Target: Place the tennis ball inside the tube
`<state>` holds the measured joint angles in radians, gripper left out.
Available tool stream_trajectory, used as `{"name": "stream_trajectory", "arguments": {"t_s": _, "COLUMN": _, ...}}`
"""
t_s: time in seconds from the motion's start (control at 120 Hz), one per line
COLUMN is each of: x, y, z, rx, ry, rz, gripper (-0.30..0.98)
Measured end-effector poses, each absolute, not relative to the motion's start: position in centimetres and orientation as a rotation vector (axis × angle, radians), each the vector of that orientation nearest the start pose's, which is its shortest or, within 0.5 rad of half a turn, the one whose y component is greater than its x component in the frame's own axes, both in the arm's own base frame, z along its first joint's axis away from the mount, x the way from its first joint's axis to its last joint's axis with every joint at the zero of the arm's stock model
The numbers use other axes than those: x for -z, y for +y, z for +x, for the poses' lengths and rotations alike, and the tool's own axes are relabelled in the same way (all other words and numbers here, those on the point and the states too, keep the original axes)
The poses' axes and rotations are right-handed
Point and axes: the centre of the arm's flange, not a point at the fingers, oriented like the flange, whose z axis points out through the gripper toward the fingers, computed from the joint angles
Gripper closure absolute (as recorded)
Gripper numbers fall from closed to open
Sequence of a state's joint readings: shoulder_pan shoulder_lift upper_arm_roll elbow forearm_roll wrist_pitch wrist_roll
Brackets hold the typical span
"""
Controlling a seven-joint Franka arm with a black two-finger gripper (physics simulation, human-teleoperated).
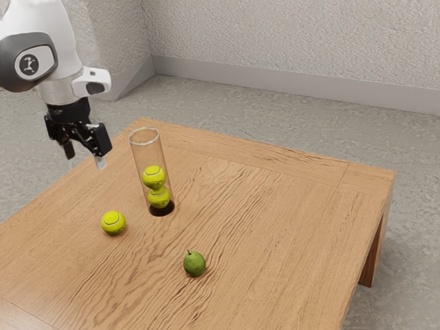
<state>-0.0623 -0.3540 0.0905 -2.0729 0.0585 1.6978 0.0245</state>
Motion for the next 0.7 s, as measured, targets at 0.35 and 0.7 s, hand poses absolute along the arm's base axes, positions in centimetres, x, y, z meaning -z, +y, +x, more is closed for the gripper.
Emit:
{"name": "stream_trajectory", "arguments": {"t_s": 0.35, "x": -44.4, "y": 4.6, "z": 44.8, "rx": -0.040, "ry": -0.025, "rz": -3.114, "gripper": 0.00}}
{"name": "stream_trajectory", "arguments": {"t_s": 0.7, "x": -36.8, "y": 9.5, "z": 49.9, "rx": 0.016, "ry": 0.037, "rz": -3.130, "gripper": 0.00}}
